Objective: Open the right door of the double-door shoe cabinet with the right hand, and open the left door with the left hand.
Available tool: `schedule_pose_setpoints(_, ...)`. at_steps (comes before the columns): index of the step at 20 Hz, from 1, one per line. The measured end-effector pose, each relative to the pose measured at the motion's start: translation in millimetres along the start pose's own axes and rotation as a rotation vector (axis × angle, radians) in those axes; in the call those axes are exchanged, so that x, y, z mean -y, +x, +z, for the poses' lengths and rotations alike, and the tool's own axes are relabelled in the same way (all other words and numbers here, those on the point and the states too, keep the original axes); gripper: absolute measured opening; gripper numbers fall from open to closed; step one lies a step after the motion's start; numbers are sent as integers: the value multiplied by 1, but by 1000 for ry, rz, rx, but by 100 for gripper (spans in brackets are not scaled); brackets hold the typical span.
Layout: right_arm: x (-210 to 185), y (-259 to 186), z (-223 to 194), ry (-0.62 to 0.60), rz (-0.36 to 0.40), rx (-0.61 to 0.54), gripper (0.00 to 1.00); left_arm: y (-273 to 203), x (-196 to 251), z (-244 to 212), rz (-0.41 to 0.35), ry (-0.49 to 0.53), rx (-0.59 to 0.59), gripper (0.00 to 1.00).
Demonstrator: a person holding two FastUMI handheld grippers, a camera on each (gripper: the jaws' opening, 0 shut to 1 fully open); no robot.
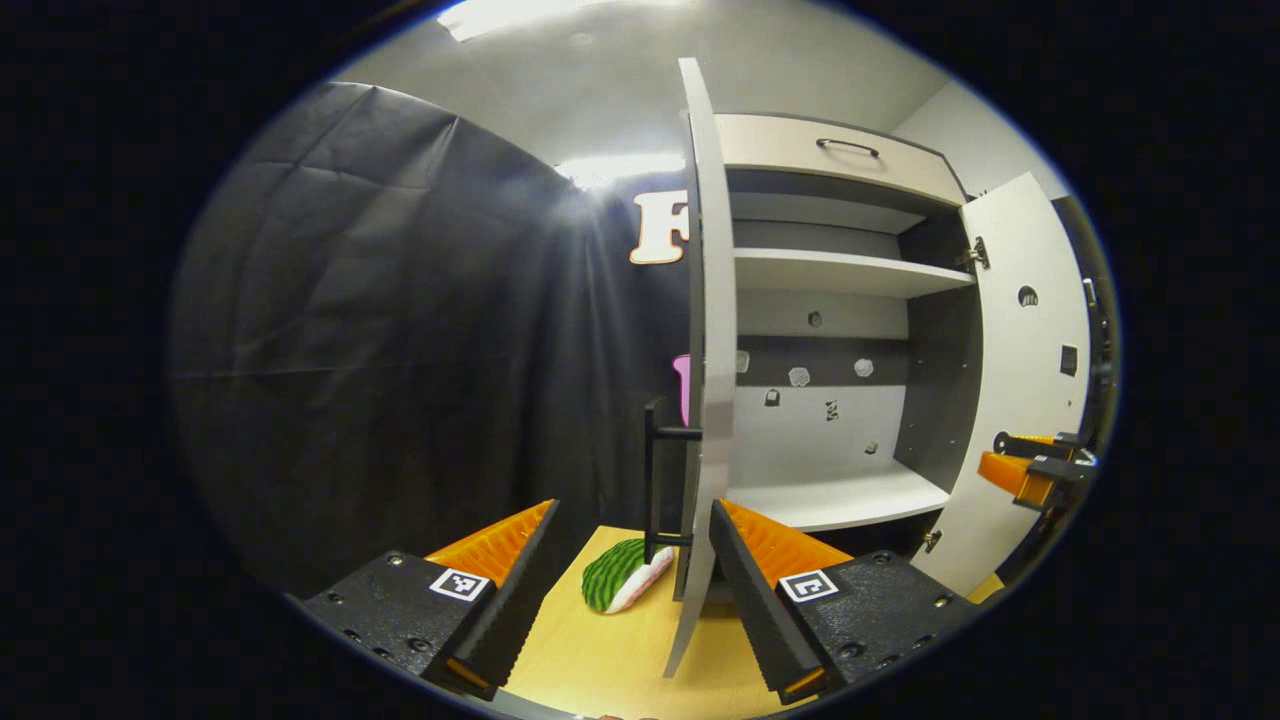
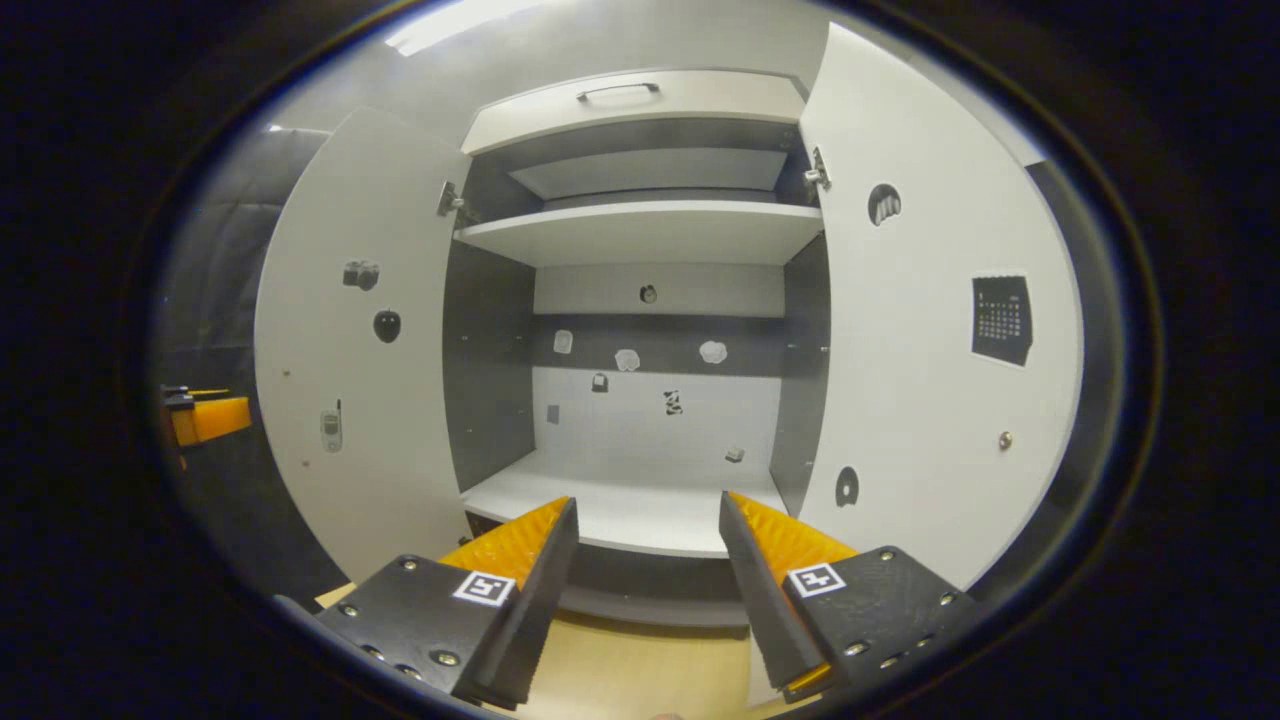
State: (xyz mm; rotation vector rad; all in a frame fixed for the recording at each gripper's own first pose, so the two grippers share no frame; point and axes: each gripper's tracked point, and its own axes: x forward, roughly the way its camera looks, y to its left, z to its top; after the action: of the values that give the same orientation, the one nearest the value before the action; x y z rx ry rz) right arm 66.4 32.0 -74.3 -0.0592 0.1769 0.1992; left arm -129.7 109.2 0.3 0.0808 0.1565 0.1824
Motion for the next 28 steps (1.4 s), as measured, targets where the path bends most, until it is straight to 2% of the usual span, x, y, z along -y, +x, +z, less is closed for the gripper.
schedule_pose_setpoints(2, -1, 4, 1, 15, 9, 6, 84, -3, 18, 9, -36, -4, 26, 90)
schedule_pose_setpoints(3, -2, 7, 2, 23, 11, 11, 84, -3, 27, 12, -59, -5, 39, 86)
schedule_pose_setpoints(5, -1, 9, 4, 28, 6, 21, 84, 2, 48, 16, -102, -3, 50, 85)
schedule_pose_setpoints(6, 1, 10, 5, 25, -3, 25, 84, 4, 58, 17, -122, -2, 54, 90)
schedule_pose_setpoints(7, 0, 10, 6, 23, -4, 27, 84, 5, 67, 19, -142, -2, 60, 90)
schedule_pose_setpoints(8, -1, 10, 7, 22, -7, 32, 90, 7, 77, 21, -164, -2, 67, 86)
schedule_pose_setpoints(9, -1, 9, 9, 22, -10, 38, 91, 10, 84, 21, -185, -2, 70, 90)
schedule_pose_setpoints(10, 0, 8, 11, 25, -16, 42, 90, 12, 94, 22, -207, -1, 72, 86)
schedule_pose_setpoints(11, 1, 8, 12, 30, -23, 46, 90, 15, 103, 22, -228, -1, 74, 90)
schedule_pose_setpoints(12, 2, 7, 15, 36, -29, 51, 92, 18, 111, 22, -246, 0, 76, 90)
schedule_pose_setpoints(13, 2, 6, 18, 41, -35, 59, 92, 19, 114, 21, -264, 0, 77, 86)
schedule_pose_setpoints(15, 6, 2, 24, 47, -60, 74, 93, 27, 130, 20, -298, 1, 83, 90)
schedule_pose_setpoints(16, 8, 1, 26, 44, -69, 78, 97, 31, 135, 19, -307, 4, 83, 90)
schedule_pose_setpoints(17, 8, -1, 29, 44, -75, 84, 97, 36, 141, 20, -312, 7, 85, 85)
schedule_pose_setpoints(18, 8, -3, 34, 49, -82, 95, 97, 40, 147, 21, -318, 8, 88, 90)
schedule_pose_setpoints(21, 6, -8, 44, 63, -88, 119, 97, 50, 160, 20, -327, 1, 94, 94)
schedule_pose_setpoints(27, 11, -16, 56, 66, -122, 148, 97, 68, 170, 16, -324, 11, 94, 95)
schedule_pose_setpoints(28, 13, -17, 57, 69, -130, 148, 94, 69, 173, 14, -330, 10, 88, 95)
